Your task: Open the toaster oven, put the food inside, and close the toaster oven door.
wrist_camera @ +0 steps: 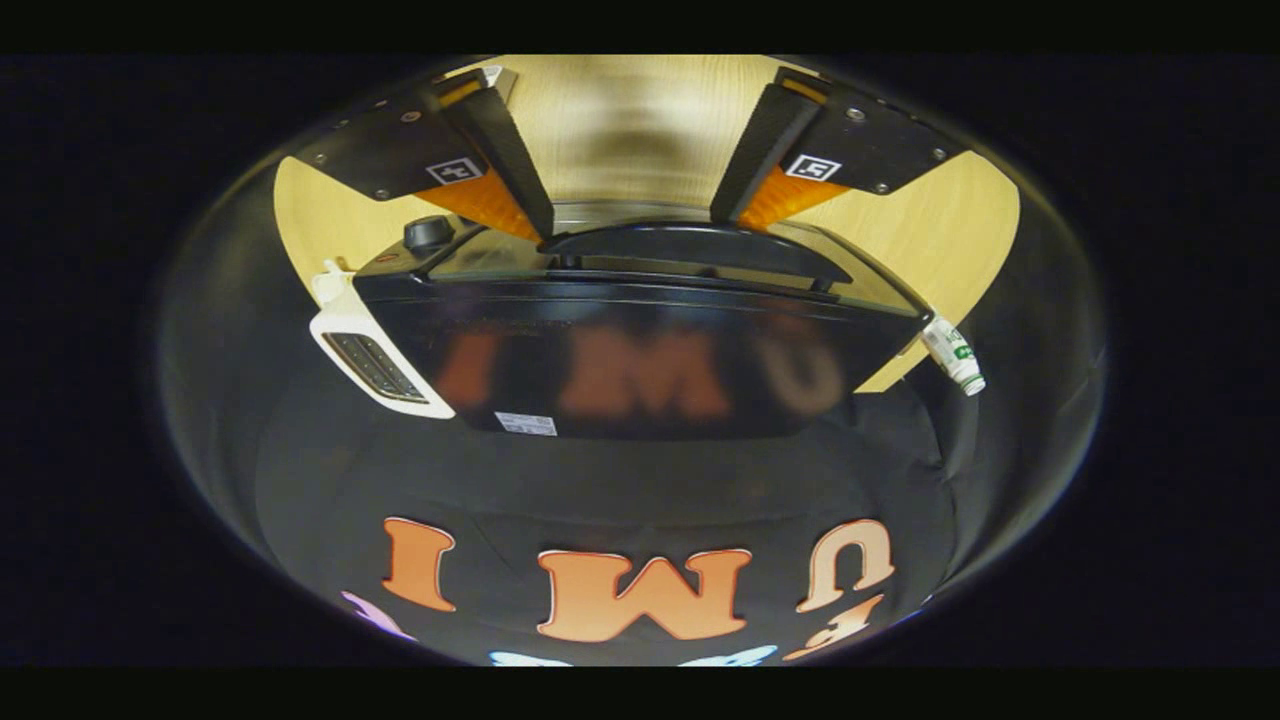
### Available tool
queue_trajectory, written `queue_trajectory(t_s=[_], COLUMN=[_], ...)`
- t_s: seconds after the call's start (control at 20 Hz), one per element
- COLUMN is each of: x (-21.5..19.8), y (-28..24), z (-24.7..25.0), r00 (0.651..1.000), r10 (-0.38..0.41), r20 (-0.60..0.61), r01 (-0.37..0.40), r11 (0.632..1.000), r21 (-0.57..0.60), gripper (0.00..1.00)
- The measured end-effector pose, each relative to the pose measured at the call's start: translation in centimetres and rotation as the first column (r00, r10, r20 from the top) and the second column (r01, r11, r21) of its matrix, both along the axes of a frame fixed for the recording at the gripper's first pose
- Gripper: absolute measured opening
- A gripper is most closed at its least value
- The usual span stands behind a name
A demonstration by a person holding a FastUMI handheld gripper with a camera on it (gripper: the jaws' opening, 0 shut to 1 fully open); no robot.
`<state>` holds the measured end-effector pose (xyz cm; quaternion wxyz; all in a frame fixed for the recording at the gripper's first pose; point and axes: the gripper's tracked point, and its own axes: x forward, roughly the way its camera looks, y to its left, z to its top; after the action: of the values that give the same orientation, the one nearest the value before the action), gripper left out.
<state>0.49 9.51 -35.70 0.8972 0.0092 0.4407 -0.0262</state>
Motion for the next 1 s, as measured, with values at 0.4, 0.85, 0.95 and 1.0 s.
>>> queue_trajectory(t_s=[0.4, 0.85, 0.95, 1.0], x=[-2.2, 0.8, 1.6, 1.9], y=[-1.6, -6.8, -7.5, -7.9], z=[6.6, 18.2, 20.9, 22.3], r00=[0.990, 0.923, 0.896, 0.884], r10=[0.062, 0.018, 0.003, -0.010], r20=[0.124, 0.385, 0.444, 0.468], r01=[-0.067, -0.020, -0.003, 0.006], r11=[0.997, 1.000, 1.000, 1.000], r21=[0.039, -0.001, 0.000, 0.009], gripper=[0.94, 0.95, 0.96, 0.97])
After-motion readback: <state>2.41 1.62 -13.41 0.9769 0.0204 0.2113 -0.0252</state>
